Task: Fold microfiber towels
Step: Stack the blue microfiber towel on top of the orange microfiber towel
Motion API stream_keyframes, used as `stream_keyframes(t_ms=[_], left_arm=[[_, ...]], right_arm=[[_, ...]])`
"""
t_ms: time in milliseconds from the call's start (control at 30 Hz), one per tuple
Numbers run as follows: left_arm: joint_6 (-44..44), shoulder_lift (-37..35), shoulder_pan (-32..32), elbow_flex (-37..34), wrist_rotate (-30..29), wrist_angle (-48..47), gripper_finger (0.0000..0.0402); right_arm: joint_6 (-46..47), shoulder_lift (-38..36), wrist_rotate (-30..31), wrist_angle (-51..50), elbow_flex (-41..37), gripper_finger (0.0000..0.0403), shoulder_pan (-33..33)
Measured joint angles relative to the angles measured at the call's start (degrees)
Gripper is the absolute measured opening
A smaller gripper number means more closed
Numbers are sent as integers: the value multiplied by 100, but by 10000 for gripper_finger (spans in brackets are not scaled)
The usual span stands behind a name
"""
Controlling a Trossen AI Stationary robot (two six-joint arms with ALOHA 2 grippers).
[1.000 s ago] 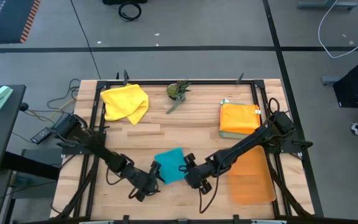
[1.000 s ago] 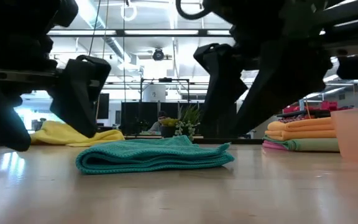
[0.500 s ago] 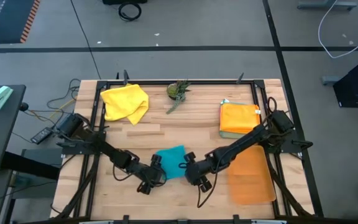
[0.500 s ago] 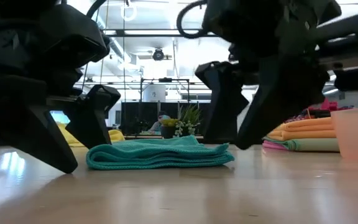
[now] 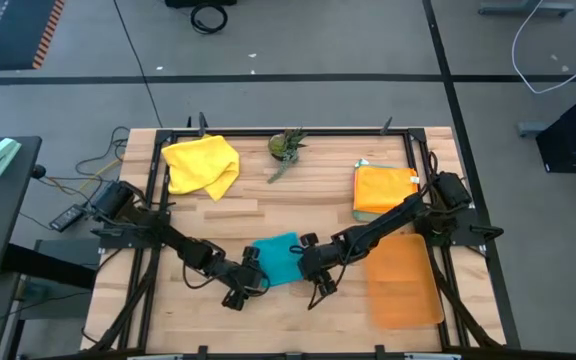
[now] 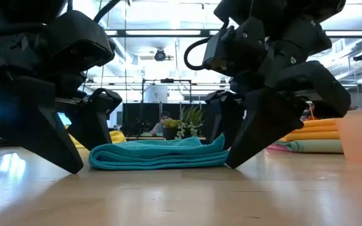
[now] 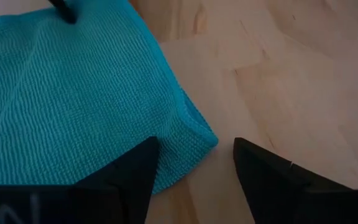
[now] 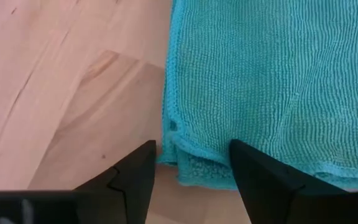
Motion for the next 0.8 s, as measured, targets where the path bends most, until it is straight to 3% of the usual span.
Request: stream_keyframes(t_ms=[233,433,567,700,800], left_arm=[[-9,120,48,-2,1,-51,210],[-23,349,48,13,-58,106,181],[-19,348,51,2,-89,220,125],[-39,311,59,-19,-114,255,31],[-23,197,43,-29,-103,463,15]], right_arm=[[159,-4,183,137,-142,162,48],[431,-4,309,255,-234,66,58],[368,2,354,315,-249,15,94],[479,-29,242,303,-247,9,122],[606,-184,82,172,-266,9,128]])
